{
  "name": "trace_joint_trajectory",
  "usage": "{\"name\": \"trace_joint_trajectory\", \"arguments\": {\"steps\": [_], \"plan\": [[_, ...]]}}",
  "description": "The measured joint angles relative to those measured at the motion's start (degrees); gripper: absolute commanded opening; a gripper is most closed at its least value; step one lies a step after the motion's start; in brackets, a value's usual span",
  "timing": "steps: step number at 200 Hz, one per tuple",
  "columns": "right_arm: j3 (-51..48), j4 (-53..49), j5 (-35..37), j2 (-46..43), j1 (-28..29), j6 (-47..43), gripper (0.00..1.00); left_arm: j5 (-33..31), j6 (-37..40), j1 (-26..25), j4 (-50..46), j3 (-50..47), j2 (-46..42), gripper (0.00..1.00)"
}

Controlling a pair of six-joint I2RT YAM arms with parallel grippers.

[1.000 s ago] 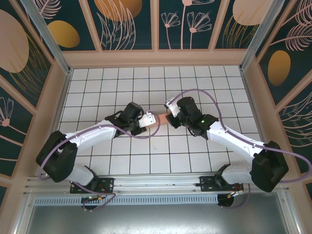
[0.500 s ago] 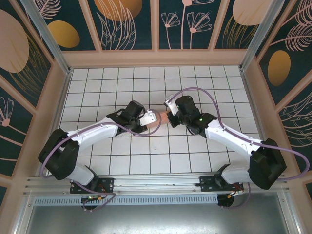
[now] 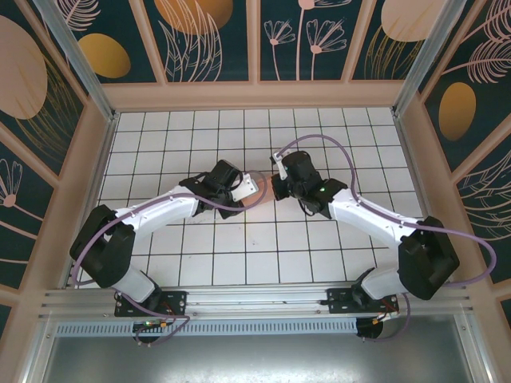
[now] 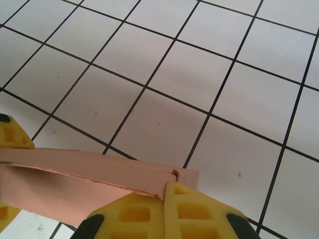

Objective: Fold the paper box

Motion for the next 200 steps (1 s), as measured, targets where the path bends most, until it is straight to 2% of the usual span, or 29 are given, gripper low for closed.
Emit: {"name": "trace_joint_trajectory", "arguments": {"steps": [132, 200], "plan": [[3.87, -3.23, -3.48, 3.96, -4.11, 8.9, 0.0, -0.09, -4.04, -0.63, -5.92, 6.91, 4.9, 0.34], [0.79, 1.11, -2.95, 3.5, -4.55, 5.14, 0.0, 0.02, -4.2, -0.63, -6.43, 7.74, 5.55, 0.35]]}}
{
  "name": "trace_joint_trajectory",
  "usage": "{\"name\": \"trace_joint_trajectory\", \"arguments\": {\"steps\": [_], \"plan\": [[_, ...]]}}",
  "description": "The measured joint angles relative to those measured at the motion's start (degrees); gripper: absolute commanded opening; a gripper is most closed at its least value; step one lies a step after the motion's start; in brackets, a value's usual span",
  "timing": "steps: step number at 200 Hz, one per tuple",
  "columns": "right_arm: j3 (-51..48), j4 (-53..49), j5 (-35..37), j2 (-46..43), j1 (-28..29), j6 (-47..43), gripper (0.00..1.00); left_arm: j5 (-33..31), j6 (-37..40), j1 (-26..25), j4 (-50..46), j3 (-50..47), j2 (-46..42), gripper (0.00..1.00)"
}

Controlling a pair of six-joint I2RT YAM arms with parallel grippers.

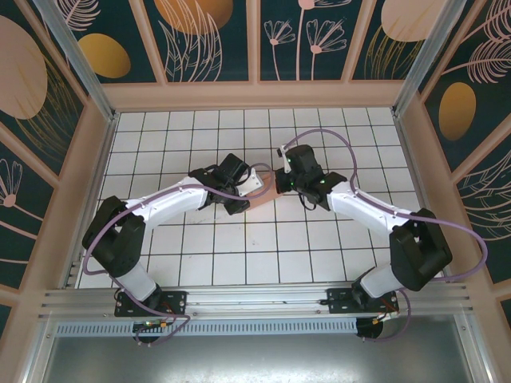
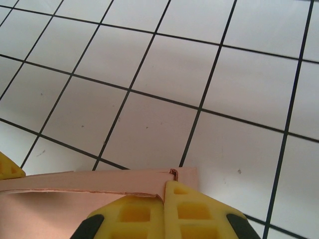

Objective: Fold the paper box

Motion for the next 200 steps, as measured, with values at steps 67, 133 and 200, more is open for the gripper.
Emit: {"name": "trace_joint_trajectory", "arguments": {"steps": [67, 133, 200], "plan": [[-5.7, 8.48, -0.37, -1.22, -0.74, -1.92, 0.0, 0.42, 0.0, 0.0, 0.61, 0.24, 0.39, 0.38], [-8.85, 11.37, 0.26, -1.22, -1.18, -1.92, 0.0, 1.05, -2.19, 0.02, 1.25, -0.17, 0.28, 0.49], [-9.6, 12.7, 1.46, -1.22, -1.18, -1.86, 0.0, 1.03, -7.87, 0.24, 5.07, -4.46, -6.32, 0.81]]}}
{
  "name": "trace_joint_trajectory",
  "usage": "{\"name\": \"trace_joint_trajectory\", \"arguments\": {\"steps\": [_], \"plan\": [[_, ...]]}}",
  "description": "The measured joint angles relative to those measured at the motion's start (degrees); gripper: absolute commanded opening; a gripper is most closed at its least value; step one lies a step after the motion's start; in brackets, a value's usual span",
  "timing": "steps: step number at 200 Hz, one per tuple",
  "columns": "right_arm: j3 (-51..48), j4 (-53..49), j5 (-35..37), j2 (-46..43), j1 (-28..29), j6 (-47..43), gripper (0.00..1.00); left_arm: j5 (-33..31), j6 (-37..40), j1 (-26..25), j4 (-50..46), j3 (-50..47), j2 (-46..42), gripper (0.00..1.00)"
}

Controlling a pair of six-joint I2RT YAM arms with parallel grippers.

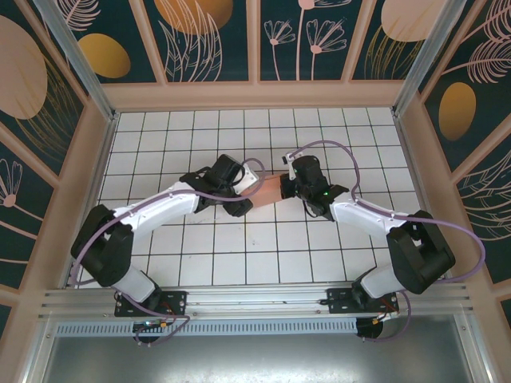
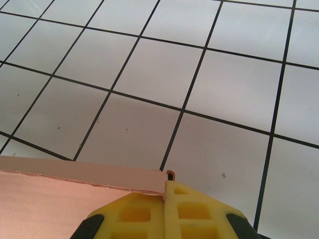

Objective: Fold the paper box

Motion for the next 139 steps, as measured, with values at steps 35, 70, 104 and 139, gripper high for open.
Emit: {"name": "trace_joint_trajectory", "arguments": {"steps": [35, 70, 104, 139], "plan": [[-0.11, 0.2, 0.13, 0.0, 0.0, 0.13, 0.0, -0.02, -2.82, 0.0, 3.69, -4.2, -7.61, 0.99], [-0.09, 0.15, 0.39, 0.0, 0.2, 0.17, 0.0, -3.13, -8.79, -0.02, 6.73, -5.4, -12.7, 0.99], [-0.07, 0.11, 1.29, 0.0, 0.55, 0.22, 0.0, -8.48, -16.79, 0.04, 8.57, -5.29, -14.47, 0.89], [0.15, -0.33, 1.57, 0.0, 0.57, 0.2, 0.0, -10.32, -22.32, 0.04, 4.24, -1.57, -12.17, 0.58]]}}
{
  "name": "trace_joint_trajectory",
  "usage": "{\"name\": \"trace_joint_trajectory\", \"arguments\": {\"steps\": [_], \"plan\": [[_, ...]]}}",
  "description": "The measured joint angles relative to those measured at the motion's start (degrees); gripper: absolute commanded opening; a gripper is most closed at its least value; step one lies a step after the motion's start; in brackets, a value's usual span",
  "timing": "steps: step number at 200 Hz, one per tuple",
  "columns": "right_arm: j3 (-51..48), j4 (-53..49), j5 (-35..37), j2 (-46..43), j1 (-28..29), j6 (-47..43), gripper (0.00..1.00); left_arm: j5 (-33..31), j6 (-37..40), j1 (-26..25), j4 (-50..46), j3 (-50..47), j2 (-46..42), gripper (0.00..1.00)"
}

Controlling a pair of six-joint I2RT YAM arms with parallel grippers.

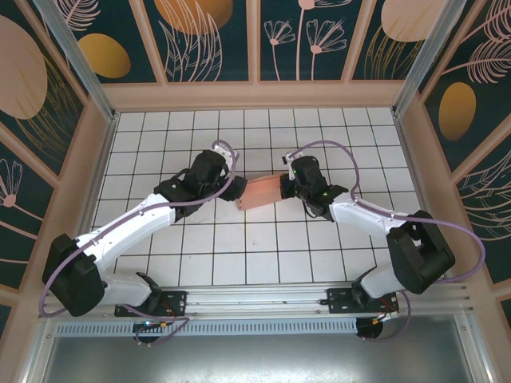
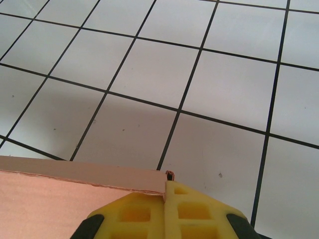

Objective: Fold the paper box

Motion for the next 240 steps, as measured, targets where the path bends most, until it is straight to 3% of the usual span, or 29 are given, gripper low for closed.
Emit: {"name": "trace_joint_trajectory", "arguments": {"steps": [17, 124, 151, 205, 240], "plan": [[0.02, -0.02, 0.07, 0.02, 0.0, 0.0, 0.0, -0.26, -1.25, 0.0, -1.73, 1.2, 1.01, 0.48], [0.63, -0.39, 0.11, 0.55, 0.09, 0.0, 0.0, 1.7, -2.01, 0.0, -5.62, 4.74, 9.66, 0.19], [0.74, -0.5, 0.11, 0.59, 0.09, 0.0, 0.0, 1.6, -2.29, 0.0, -5.66, 5.27, 9.97, 0.08], [1.38, -1.36, 0.13, 0.79, 0.11, -0.02, 0.0, 1.27, -3.89, 0.0, -6.05, 6.43, 11.28, 0.0], [1.7, -1.7, 0.76, 0.92, 0.15, -0.04, 0.0, 1.27, -6.49, 0.0, -7.5, 8.35, 12.9, 0.0]]}}
